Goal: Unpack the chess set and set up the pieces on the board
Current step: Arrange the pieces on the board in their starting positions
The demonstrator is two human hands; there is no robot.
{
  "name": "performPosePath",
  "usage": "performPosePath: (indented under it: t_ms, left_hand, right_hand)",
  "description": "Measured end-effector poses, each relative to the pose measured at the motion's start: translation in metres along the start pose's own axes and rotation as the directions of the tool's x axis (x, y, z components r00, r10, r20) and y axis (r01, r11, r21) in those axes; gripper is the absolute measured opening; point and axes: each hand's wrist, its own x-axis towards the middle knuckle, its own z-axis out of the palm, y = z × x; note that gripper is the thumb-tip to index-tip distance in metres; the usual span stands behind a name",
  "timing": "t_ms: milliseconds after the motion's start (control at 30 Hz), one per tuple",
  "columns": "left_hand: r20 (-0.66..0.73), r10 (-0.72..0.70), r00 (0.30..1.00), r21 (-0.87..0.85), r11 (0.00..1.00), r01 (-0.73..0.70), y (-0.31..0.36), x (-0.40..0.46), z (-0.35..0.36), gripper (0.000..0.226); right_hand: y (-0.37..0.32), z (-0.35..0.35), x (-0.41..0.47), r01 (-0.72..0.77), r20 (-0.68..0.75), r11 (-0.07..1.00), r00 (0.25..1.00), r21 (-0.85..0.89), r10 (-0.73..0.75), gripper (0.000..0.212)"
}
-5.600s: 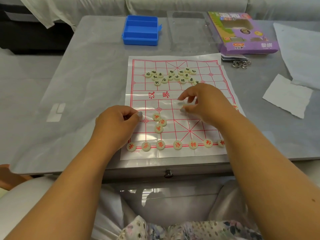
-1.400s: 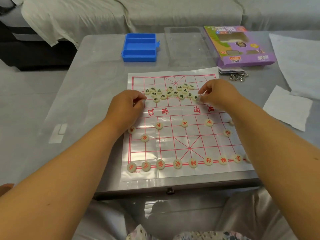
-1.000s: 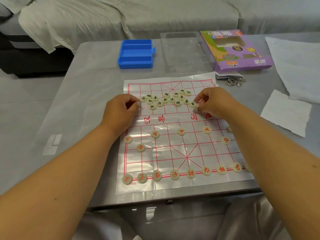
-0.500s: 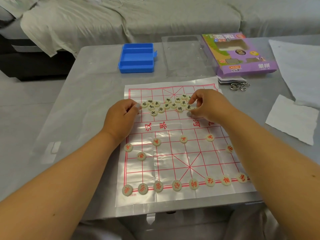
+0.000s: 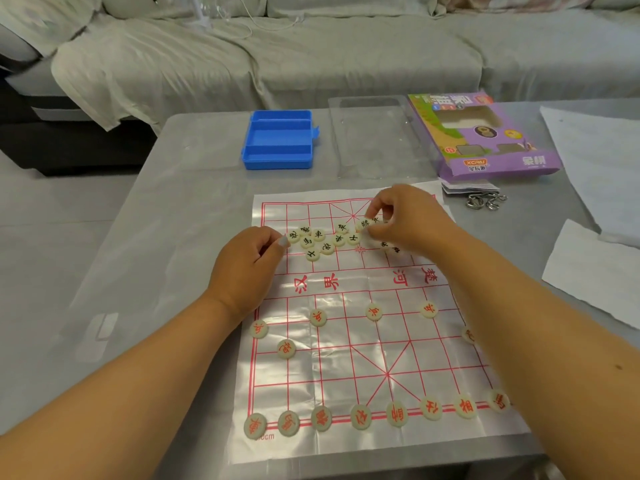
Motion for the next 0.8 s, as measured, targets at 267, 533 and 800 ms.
performPosePath:
  t_ms: [267,533,800]
  left_hand:
    - [0.007,-0.006,1.0,-0.017,1.0,0.006,0.0,-0.001,0.0,0.026]
    - [0.006,-0.021,1.0,0.001,1.0,0.021,0.001,0.0,0.0,0.028]
    - [0.007,-0.003,1.0,0.025,1.0,0.003,0.003,-0.001,0.0,0.027]
  right_hand:
    - [-0.011,0.008,0.058,-0.064,-0.023,0.998,0.998,0.021,0.065,0.018]
    - [-0.009,0.016,0.066,-0.104,0.016,0.994,0.994,-0.024,0.105,0.015]
    - [-0.001,0.001,0.049,-0.058,-0.048,0.994,0.997,0.091,0.063,0.028]
